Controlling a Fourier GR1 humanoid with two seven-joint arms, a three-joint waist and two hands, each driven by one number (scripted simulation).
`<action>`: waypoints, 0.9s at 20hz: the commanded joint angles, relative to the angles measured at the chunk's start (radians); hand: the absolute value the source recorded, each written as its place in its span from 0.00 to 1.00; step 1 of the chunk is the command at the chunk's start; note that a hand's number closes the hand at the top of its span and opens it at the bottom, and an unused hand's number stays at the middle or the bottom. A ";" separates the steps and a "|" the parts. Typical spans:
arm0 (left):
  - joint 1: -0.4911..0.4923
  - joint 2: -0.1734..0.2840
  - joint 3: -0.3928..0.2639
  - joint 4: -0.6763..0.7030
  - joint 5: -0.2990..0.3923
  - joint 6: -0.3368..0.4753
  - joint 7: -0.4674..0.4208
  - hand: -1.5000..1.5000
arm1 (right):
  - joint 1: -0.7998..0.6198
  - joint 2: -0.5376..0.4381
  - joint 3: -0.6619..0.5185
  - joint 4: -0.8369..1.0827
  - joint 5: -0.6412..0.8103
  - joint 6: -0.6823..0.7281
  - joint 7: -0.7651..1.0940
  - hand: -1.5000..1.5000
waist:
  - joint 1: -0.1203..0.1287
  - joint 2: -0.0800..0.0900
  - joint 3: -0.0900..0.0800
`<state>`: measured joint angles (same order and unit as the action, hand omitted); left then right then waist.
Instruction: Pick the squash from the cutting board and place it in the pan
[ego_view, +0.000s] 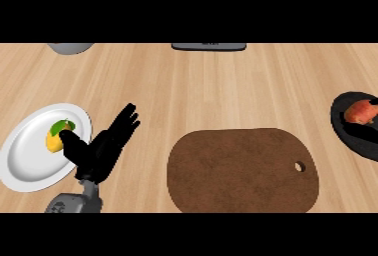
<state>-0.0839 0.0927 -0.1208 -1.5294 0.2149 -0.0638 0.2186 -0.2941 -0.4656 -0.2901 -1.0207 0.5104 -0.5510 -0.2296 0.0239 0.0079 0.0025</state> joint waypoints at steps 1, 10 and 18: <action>0.007 0.014 0.009 0.006 0.003 -0.021 -0.013 0.50 | -0.141 -0.074 -0.116 0.287 -0.075 -0.021 -0.158 1.00 | 0.013 0.005 0.002; 0.047 0.009 -0.014 -0.033 0.010 -0.051 -0.007 0.50 | -0.292 -0.186 -0.212 0.652 -0.121 -0.003 -0.421 1.00 | 0.032 0.013 0.004; -0.039 -0.031 -0.032 -0.028 -0.011 -0.002 0.038 0.50 | -0.331 -0.213 -0.132 0.831 -0.012 0.091 -0.233 0.00 | 0.054 0.027 0.008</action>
<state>-0.1030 0.0771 -0.1422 -1.5546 0.2115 -0.0794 0.2418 -0.5949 -0.6740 -0.4118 -0.2496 0.5031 -0.5001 -0.4631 0.0717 0.0304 0.0078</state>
